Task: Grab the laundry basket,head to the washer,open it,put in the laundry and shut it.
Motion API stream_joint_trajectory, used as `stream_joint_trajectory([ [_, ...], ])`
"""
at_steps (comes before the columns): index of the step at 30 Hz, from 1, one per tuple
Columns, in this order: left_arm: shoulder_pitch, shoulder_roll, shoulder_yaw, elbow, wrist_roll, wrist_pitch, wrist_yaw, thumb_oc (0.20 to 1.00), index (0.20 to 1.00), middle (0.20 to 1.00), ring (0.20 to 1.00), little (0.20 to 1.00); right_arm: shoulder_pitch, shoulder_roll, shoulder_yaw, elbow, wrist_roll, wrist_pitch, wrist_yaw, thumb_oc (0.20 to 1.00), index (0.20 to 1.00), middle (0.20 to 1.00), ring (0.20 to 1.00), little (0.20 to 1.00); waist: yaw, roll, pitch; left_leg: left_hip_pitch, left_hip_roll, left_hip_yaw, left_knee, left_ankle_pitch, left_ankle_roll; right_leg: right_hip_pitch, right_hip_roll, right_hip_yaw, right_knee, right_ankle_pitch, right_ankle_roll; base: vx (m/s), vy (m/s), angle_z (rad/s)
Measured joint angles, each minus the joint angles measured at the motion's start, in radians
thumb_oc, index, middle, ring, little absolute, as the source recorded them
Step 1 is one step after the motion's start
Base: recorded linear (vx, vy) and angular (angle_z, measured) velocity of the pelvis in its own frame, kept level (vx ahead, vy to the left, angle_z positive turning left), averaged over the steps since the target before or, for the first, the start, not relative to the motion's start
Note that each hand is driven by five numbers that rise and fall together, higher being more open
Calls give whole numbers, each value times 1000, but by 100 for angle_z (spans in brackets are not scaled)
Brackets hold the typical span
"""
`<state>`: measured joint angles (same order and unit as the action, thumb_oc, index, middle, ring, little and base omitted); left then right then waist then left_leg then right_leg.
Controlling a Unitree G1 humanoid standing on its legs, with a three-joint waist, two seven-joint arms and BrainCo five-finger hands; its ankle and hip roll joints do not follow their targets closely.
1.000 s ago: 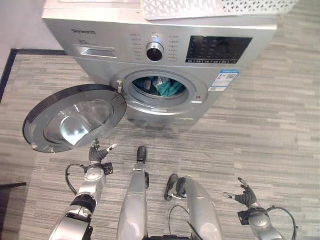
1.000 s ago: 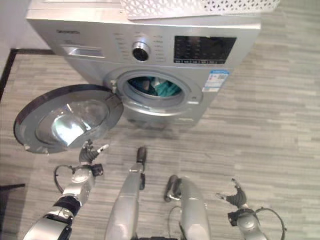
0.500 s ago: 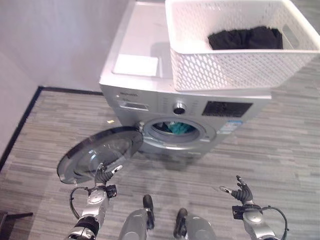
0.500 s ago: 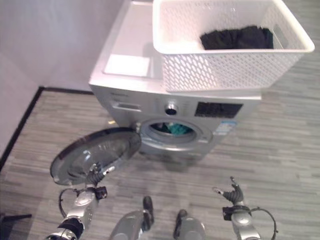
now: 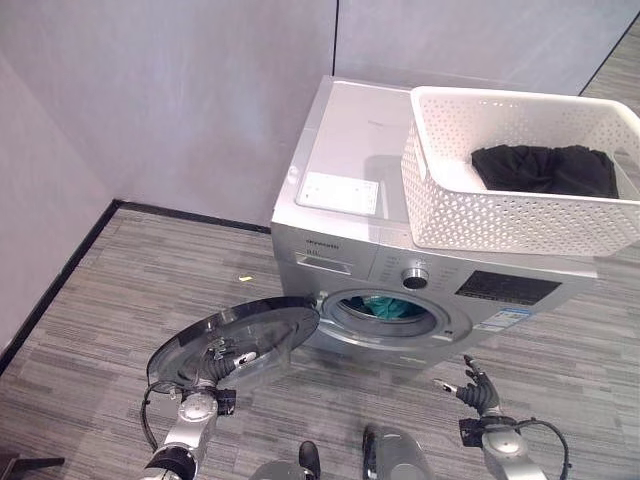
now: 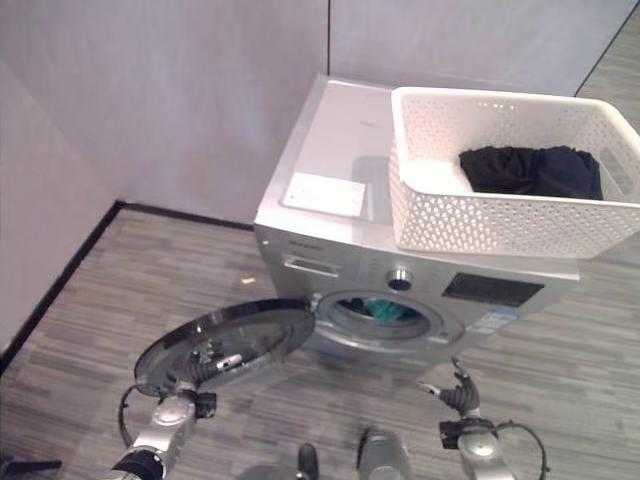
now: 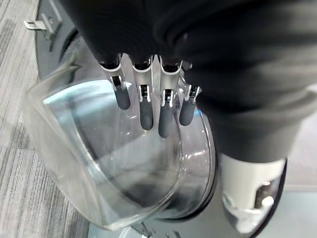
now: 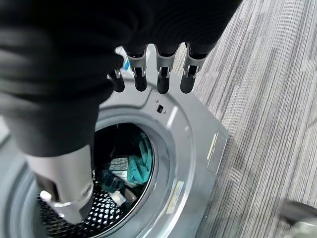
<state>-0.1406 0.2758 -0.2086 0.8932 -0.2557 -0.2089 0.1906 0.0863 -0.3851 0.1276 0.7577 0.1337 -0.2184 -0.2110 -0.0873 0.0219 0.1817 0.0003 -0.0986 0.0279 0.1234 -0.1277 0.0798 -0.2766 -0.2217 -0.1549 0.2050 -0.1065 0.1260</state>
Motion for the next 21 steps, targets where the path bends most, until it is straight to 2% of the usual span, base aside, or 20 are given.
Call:
stream_joint_trajectory([
  [1, 16, -11, -1, -4, 1, 0, 0, 1000, 1000, 1000, 1000, 1000, 12, 2, 1, 2, 0, 0, 1, 1000, 1000, 1000, 1000, 1000, 0, 0, -1, 5, -1, 7, 12, -9, -13, 7, -6, 17, -12, 47, 4, 100, -224, 89],
  [3, 47, -8, 2, -10, 2, -1, 0, 1000, 1000, 1000, 1000, 1000, 48, 13, 0, 10, 0, 0, 2, 1000, 1000, 1000, 1000, 1000, -2, -41, -17, 33, -6, 20, 37, -46, -34, 71, -8, 26, -8, 137, -4, 123, -293, 72],
  [4, 67, -10, 29, -9, 2, -1, -1, 1000, 1000, 1000, 1000, 1000, 18, 12, 0, 45, 0, 3, 7, 1000, 1000, 1000, 1000, 1000, 10, -30, -17, 48, 23, 34, 27, -55, -49, 63, 19, 21, 15, 147, 2, 122, -271, 0],
  [5, 96, -6, 47, -8, 3, -1, -1, 1000, 1000, 1000, 1000, 1000, 18, 12, 0, 48, 0, 3, 12, 1000, 1000, 1000, 1000, 1000, 23, -21, -24, 67, 51, 43, 10, -58, -62, 74, 46, 17, 3, 142, -13, 109, -265, -27],
  [6, 104, -4, 53, -8, 2, 0, -1, 1000, 1000, 1000, 1000, 1000, 15, 11, 1, 46, 0, 3, 15, 1000, 1000, 1000, 1000, 1000, 24, -19, -25, 72, 60, 44, 6, -58, -70, 80, 54, 15, -4, 143, -18, 95, -342, -28],
  [7, 133, -7, 102, 9, 0, 1, 1, 1000, 1000, 1000, 1000, 1000, 1, -6, -1, 38, 0, 3, 21, 1000, 1000, 1000, 1000, 1000, 20, -4, -33, 94, 119, 52, 1, -52, -102, 121, 117, -2, -54, 140, -53, 48, -235, -9],
  [9, 136, -7, 114, 30, 0, 1, 1, 1000, 1000, 1000, 1000, 1000, 3, -26, -1, 36, 0, 3, 24, 1000, 1000, 1000, 1000, 1000, 20, -2, -34, 104, 152, 68, 2, -37, -125, 154, 150, -14, -95, 147, -77, 13, -187, -3],
  [11, 140, -13, 116, 53, 1, 6, 1, 1000, 1000, 1000, 1000, 1000, 18, -53, -9, 28, 0, 3, 31, 1000, 1000, 1000, 1000, 1000, 19, -4, -35, 91, 183, 70, 38, -17, -147, 180, 184, -18, -127, 161, -117, -7, -210, -7],
  [15, 96, -20, 108, 109, 14, 17, 1, 1000, 1000, 1000, 1000, 1000, 29, -59, -11, 19, 1, 2, 40, 1000, 1000, 1000, 1000, 1000, 0, -17, -29, 66, 210, 74, 19, -12, -155, 191, 206, -22, -161, 161, -146, -12, -100, -1],
  [17, 62, -32, 101, 144, 40, 18, 2, 1000, 1000, 1000, 1000, 1000, 39, -64, -18, 19, 1, 2, 39, 1000, 1000, 1000, 1000, 1000, -13, -12, -29, 64, 239, 87, -37, 23, -148, 190, 225, -24, -172, 156, -152, 9, -19, -4],
  [18, 41, -43, 88, 152, 45, 23, 3, 1000, 1000, 1000, 1000, 1000, 40, -64, -30, 14, 1, 2, 38, 1000, 1000, 1000, 1000, 1000, -16, 0, -36, 55, 252, 91, -45, 20, -152, 184, 240, -21, -170, 155, -152, 11, 7, -12],
  [21, 16, -45, 69, 151, 71, 23, 3, 1000, 1000, 1000, 1000, 1000, 32, -67, -33, -4, 1, 0, 37, 1000, 1000, 1000, 1000, 1000, -32, -6, -34, 48, 242, 91, -66, 19, -156, 149, 230, -12, -150, 158, -144, -8, 78, -9],
])
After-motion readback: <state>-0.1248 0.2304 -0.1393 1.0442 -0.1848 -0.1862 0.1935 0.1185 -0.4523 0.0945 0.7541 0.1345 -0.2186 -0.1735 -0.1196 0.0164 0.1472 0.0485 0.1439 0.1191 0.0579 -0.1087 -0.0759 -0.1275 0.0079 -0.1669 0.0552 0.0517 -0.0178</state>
